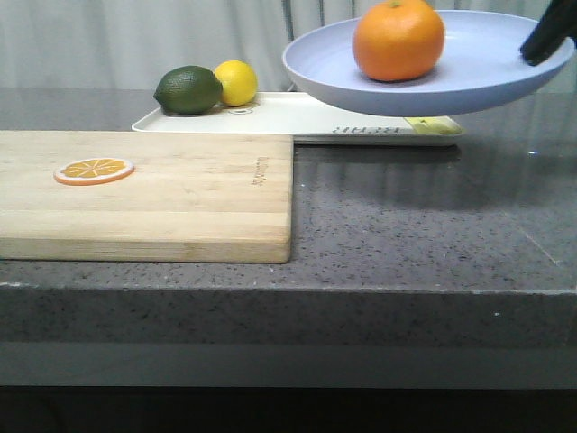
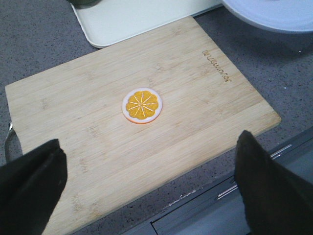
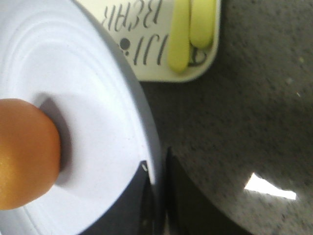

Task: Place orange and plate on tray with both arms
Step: 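Carry the plate with the right gripper and lower it onto the tray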

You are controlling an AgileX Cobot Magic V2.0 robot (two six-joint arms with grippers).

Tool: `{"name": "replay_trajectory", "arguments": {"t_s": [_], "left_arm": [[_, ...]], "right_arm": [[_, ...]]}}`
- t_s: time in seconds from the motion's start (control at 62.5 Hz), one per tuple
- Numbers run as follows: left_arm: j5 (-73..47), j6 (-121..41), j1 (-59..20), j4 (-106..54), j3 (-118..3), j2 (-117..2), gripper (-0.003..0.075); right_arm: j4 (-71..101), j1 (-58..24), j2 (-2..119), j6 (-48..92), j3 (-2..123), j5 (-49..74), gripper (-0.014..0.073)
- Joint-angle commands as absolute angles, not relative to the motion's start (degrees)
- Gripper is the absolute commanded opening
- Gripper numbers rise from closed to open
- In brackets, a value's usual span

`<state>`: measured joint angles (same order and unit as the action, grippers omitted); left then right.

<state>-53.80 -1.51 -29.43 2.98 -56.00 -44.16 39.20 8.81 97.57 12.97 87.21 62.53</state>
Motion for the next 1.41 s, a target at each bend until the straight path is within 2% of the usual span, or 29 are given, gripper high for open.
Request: {"name": "replay_trajectory", "arguments": {"t_s": [0.0, 0.48, 0.96, 1.391], "left_arm": [[-50.3, -0.9, -29.1, 2.4, -57.4, -44.2, 0.0673], [-50.4, -0.9, -29.1, 1.0, -57.4, -44.2, 0.0673], [-50.4, -0.9, -29.1, 1.0, -57.4, -44.2, 0.0673], [-50.4, -0.9, -29.1, 1.0, -57.4, -44.2, 0.0673]], "right_arm": [[43.9, 7.0, 98.9, 10.1, 94.7, 61.1, -0.0059], [44.0, 1.7, 121.2, -1.2, 123.0, 58.3, -0.0059], [44.0, 1.3, 125.7, -4.7, 125.6, 54.9, -0.0051], [44.0, 1.3, 125.7, -4.8, 125.4, 55.2, 0.0207]]}}
